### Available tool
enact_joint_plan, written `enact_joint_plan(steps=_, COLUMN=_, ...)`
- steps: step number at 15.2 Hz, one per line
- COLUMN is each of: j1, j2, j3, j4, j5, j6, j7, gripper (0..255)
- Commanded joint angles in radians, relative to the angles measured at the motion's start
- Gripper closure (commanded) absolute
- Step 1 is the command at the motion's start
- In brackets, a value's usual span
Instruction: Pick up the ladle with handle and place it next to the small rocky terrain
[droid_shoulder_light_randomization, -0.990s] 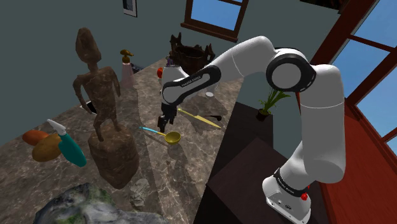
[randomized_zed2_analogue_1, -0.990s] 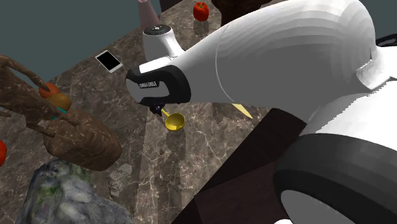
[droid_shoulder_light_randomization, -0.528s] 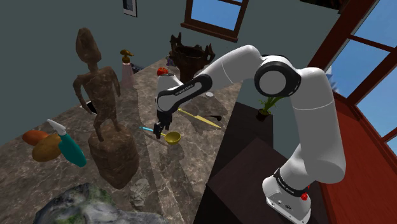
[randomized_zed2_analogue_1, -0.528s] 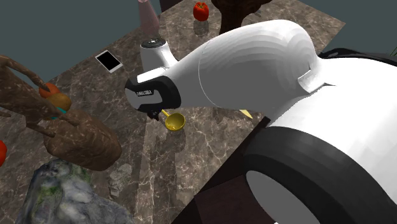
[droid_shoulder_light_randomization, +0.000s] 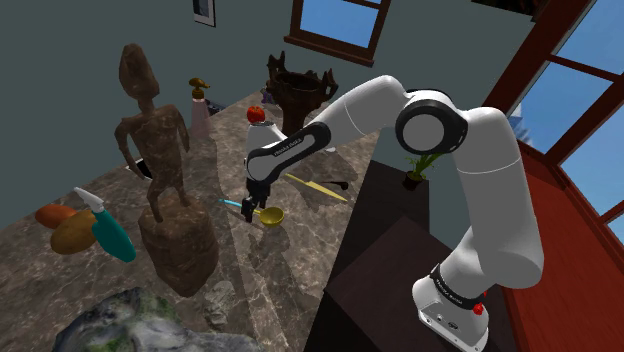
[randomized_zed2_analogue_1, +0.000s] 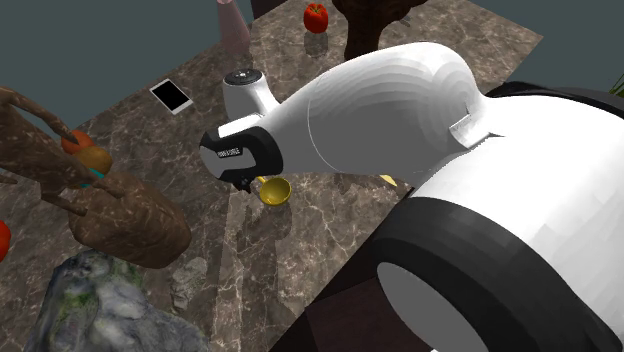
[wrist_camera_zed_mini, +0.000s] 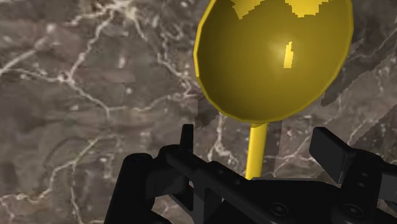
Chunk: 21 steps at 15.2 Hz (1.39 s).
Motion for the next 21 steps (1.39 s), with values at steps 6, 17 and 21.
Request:
enact_joint_plan(steps=6, j1=0.000, j2=0.000, j3=0.000, j4=0.001, j5=0.000, j6=-0.001, j7=0.000, gripper=255)
enact_joint_plan(steps=17, j1=-0.002, j2=-0.050, j3=0.002, j4=-0.010, j5=0.002, j6=-0.040, j7=0.005, gripper=255)
enact_joint_plan(steps=21, j1=-0.004, j2=-0.088, j3=0.004, j4=-0.014, j5=0.003, j6=-0.074, j7=0.009, gripper=255)
